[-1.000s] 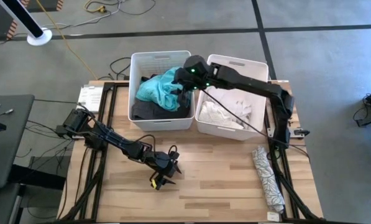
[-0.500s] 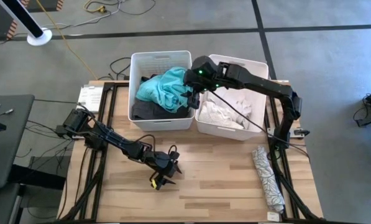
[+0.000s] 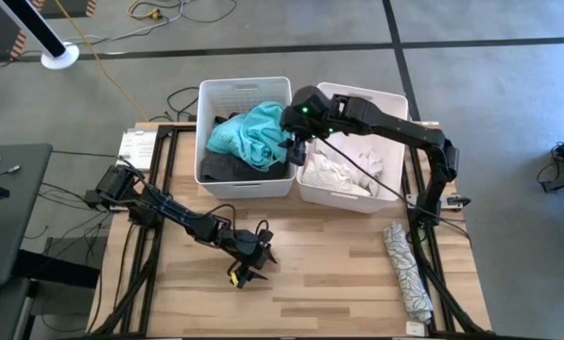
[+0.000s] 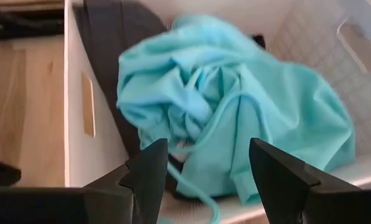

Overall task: Sort clothes
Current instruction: Put the rolled white shirt into the right white bin

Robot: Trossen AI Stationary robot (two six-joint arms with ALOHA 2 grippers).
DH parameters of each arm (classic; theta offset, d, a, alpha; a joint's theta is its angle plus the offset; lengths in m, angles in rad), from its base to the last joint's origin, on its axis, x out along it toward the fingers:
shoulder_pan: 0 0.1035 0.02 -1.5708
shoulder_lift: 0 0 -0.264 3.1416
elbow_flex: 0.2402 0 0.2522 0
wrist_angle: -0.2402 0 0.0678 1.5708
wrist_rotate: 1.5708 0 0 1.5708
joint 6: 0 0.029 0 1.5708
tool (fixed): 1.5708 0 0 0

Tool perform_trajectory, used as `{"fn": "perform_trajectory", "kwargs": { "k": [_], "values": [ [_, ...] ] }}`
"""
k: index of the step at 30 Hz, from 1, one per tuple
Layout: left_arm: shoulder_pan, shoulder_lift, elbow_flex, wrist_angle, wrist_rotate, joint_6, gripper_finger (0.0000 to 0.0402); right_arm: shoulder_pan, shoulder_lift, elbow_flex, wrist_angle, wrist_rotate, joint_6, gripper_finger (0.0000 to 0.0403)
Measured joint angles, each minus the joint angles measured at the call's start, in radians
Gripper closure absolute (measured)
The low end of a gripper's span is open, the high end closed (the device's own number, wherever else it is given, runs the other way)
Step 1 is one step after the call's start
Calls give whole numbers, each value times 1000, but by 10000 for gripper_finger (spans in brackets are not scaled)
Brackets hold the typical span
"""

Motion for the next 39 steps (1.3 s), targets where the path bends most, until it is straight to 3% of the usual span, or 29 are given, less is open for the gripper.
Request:
{"fn": "perform_trajectory", "kwargs": {
  "k": [10,20,39],
  "values": [
    [0,0,0,-1,0,0,152,12,0,0,-174,0,32,166],
    [0,0,0,-2,0,0,152,95,0,0,-305,0,56,166],
    [0,0,0,-2,0,-1,152,150,0,0,-372,4,85,166]
  ]
}}
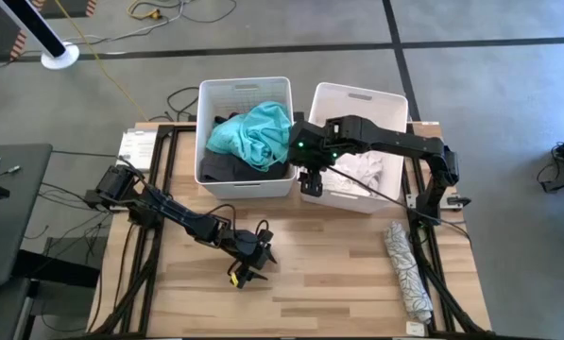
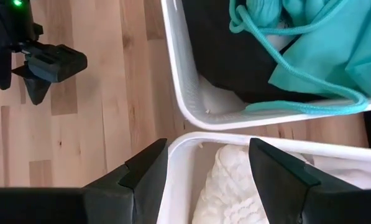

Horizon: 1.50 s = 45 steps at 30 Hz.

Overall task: Sort clothes
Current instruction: Put the rolled white shirt into the right white bin

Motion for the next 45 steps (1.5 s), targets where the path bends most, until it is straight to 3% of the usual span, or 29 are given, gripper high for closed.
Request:
{"fn": "perform_trajectory", "kwargs": {
  "k": [12,21,32,45],
  "values": [
    [0,0,0,-1,0,0,152,33,-28,0,-38,0,42,166],
    [0,0,0,-4,6,0,152,128,-77,0,-131,0,161,166],
    [0,0,0,-10,11,11,152,368,-105,0,-229,16,425,166],
    [0,0,0,-8,12,56,152,697,-103,0,-345,279,859,166]
  ]
}}
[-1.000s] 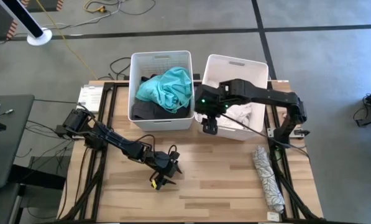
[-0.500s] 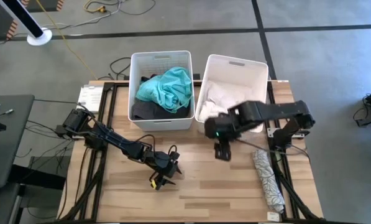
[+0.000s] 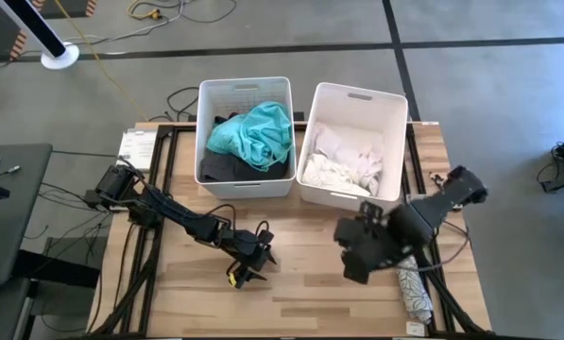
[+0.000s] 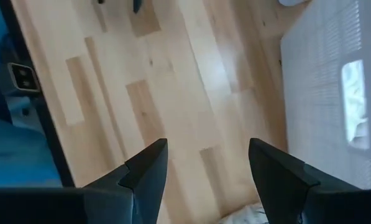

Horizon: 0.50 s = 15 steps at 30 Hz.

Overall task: Sort clothes
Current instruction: Put the rolled white shirt into the right white bin

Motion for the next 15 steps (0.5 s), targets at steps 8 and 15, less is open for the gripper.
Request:
{"fn": "perform_trajectory", "kwargs": {
  "k": [8,15],
  "values": [
    [0,0,0,13,0,37,152,188,5,-74,0,92,294,166],
    [0,0,0,19,0,68,152,330,6,-266,1,88,646,166]
  ]
}}
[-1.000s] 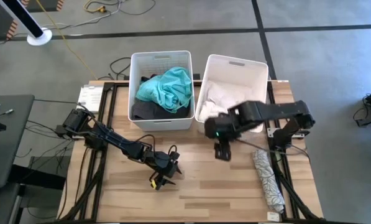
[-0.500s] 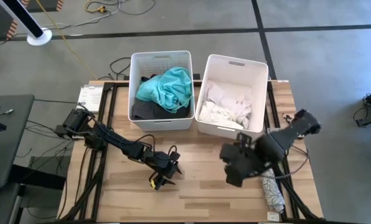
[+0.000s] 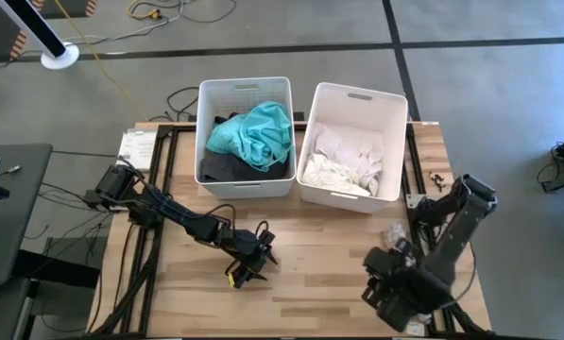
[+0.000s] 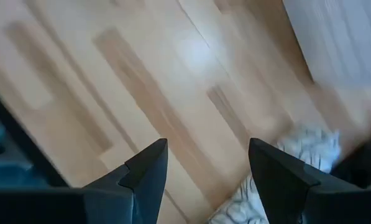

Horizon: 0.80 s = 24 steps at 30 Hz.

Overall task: Sort clothes
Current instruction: Put the rolled white shirt into the right white bin

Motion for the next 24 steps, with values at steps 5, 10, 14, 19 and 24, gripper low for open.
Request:
{"fn": "perform_trajectory", "kwargs": {
  "k": [5,10,14,19,24],
  "values": [
    [2,0,0,16,0,15,152,115,0,-134,6,-51,295,166],
    [11,0,0,25,0,28,152,216,0,-248,48,-95,565,166],
    [23,0,0,43,0,29,152,254,0,-339,104,-163,641,166],
    [37,0,0,63,-1,29,152,249,0,-441,119,-202,643,166],
    [45,0,0,61,-1,22,152,229,0,-500,76,-274,664,166]
  ]
}}
